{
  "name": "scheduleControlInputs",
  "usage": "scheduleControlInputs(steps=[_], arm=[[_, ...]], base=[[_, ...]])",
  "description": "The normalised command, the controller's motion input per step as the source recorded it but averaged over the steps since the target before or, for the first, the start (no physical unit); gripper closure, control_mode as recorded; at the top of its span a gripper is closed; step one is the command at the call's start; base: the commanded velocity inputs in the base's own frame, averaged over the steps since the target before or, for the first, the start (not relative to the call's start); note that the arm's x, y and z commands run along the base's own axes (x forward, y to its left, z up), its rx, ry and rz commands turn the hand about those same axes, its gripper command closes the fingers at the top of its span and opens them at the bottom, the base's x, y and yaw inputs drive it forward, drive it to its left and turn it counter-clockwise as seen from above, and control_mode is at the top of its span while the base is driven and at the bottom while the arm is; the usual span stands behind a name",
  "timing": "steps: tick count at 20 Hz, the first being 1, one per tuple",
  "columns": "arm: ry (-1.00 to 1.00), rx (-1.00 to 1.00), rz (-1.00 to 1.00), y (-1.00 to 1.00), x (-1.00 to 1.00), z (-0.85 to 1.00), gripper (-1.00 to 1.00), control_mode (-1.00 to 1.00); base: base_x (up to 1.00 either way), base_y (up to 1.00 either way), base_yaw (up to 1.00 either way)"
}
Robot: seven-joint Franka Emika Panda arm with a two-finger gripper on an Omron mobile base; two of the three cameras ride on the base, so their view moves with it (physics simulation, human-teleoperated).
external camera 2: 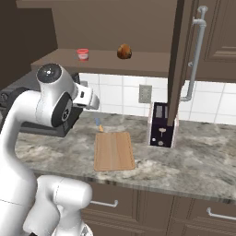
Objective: Pick the bread, place it on the cutting board, pick the jam, place it on the counter, and close the cabinet.
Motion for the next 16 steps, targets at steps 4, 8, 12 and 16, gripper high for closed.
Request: scheduleControlInputs(steps=[4,8,12,16], arm=[[0.0,0.0,0.0,-0.21,0.0,0.3,-1.0,-1.0],[0.0,0.0,0.0,-0.22,0.0,0.28,-1.0,-1.0],[0.0,0.0,0.0,-0.18,0.0,0.29,-1.0,-1.0],[0.0,0.0,0.0,-0.07,0.0,0.24,-1.0,-1.0]], base=[[0.0,0.0,0.0],[0.0,0.0,0.0],[0.0,0.0,0.0],[0.0,0.0,0.0]])
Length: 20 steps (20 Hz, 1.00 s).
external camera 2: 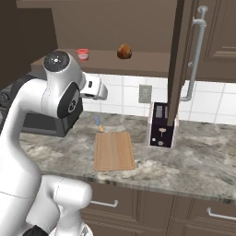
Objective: Pick the bread, place it on the cutting board, pick the jam, place it on the counter, and close the cabinet.
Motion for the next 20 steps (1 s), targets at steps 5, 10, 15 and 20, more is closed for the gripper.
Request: scheduleControlInputs(steps=[5,10,15,20], arm=[[-0.03,-0.02,0.0,-0.01,0.0,0.21,-1.0,-1.0],[-0.05,-0.09,0.0,0.0,0.0,0.17,-1.0,-1.0],[-0.09,-0.09,0.0,0.0,0.04,0.11,-1.0,-1.0],[-0.08,-0.03,0.0,0.0,0.08,0.08,-1.0,-1.0]], base=[[0.0,0.0,0.0],[0.0,0.0,0.0],[0.0,0.0,0.0],[0.0,0.0,0.0]])
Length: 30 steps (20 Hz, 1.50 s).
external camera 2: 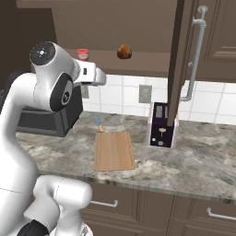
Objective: Pick the bread, place it on the cutting board, pick the jam, place it on the counter, and close the cabinet.
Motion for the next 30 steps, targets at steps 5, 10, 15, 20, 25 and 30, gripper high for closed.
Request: scheduleControlInputs(steps=[5,10,15,20,25,30], arm=[[-0.04,0.0,0.0,-0.01,0.21,0.08,-1.0,-1.0],[-0.01,0.0,0.0,0.0,0.27,0.13,-1.0,-1.0],[0.0,0.0,0.0,-0.05,0.19,0.24,-1.0,-1.0],[0.0,0.01,0.0,-0.11,0.16,0.23,-1.0,-1.0],[0.0,0.01,0.0,-0.12,0.21,0.06,-1.0,-1.0],[0.0,0.05,0.0,-0.18,0.32,0.0,-1.0,-1.0]], base=[[0.0,0.0,0.0],[0.0,0.0,0.0],[0.0,0.0,0.0],[0.0,0.0,0.0],[0.0,0.0,0.0],[0.0,0.0,0.0]])
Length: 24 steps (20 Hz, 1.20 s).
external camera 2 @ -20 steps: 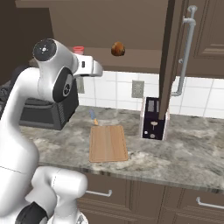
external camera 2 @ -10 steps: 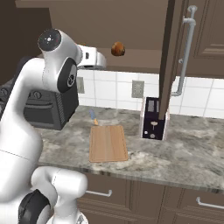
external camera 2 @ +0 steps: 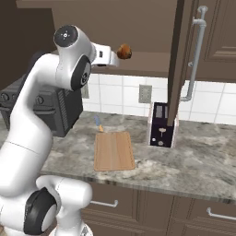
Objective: Pick the bread, place it on the cutting board, pick the jam, place it on the counter, and close the cabinet.
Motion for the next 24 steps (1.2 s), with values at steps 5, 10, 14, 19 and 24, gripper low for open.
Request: scheduleControlInputs(steps=[5,10,14,19,24], arm=[[0.0,0.03,0.0,-0.13,0.31,0.0,-1.0,-1.0],[0.0,0.01,0.0,-0.01,0.27,0.0,-1.0,-1.0],[-0.01,0.0,0.0,0.0,0.24,0.0,-1.0,-1.0],[0.0,0.0,0.0,0.0,0.31,0.0,-1.0,-1.0],[0.0,0.0,0.0,0.0,0.41,0.0,-1.0,-1.0]], base=[[0.0,0.0,0.0],[0.0,0.0,0.0],[0.0,0.0,0.0],[0.0,0.0,0.0],[0.0,0.0,0.0]])
